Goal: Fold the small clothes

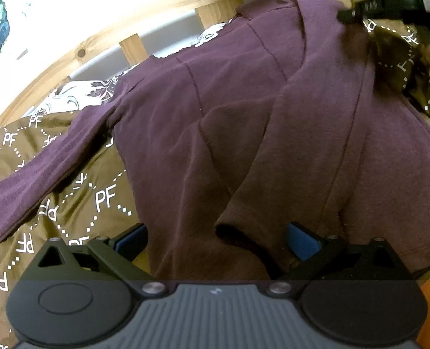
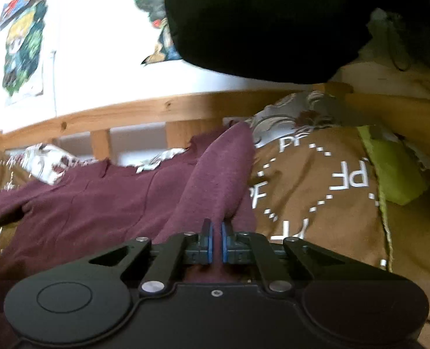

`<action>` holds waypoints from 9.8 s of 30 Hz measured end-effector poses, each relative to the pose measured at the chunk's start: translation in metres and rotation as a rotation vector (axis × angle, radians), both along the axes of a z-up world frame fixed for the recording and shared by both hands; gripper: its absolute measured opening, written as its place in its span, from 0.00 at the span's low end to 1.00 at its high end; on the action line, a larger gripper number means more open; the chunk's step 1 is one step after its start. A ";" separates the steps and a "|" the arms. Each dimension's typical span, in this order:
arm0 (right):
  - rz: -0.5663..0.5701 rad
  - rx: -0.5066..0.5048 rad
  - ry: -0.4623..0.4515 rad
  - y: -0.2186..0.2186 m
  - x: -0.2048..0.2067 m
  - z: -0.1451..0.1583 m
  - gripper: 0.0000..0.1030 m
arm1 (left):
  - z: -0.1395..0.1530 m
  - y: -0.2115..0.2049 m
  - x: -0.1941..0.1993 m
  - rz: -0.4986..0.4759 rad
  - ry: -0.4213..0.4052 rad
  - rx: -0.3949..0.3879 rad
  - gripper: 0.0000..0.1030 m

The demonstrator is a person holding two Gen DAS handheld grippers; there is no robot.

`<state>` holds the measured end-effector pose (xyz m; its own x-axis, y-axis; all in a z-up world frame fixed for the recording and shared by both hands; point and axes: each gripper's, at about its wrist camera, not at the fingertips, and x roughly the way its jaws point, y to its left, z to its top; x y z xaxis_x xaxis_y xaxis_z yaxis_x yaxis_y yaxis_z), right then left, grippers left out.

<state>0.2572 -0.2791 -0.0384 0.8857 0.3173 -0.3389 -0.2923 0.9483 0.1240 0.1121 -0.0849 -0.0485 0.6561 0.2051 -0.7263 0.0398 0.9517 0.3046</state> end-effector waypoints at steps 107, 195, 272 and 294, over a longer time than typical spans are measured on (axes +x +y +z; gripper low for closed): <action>-0.247 -0.091 0.014 0.006 -0.087 -0.003 0.99 | 0.075 0.032 0.047 -0.419 -0.346 -0.564 0.07; 0.332 -0.083 0.177 0.111 -0.008 0.020 0.75 | 0.012 0.153 0.098 0.213 -0.042 -0.654 0.99; 0.440 -0.474 0.215 0.075 -0.205 -0.044 0.99 | 0.065 0.144 -0.053 -0.154 -0.181 -0.181 0.05; 0.263 -0.589 0.071 0.093 -0.208 -0.049 0.93 | 0.137 0.146 -0.024 -0.108 -0.403 -0.220 0.04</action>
<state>0.0488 -0.1857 -0.0878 0.7726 0.2637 -0.5775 -0.5345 0.7611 -0.3675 0.0877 0.0611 0.0885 0.9037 -0.0098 -0.4281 0.0617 0.9923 0.1075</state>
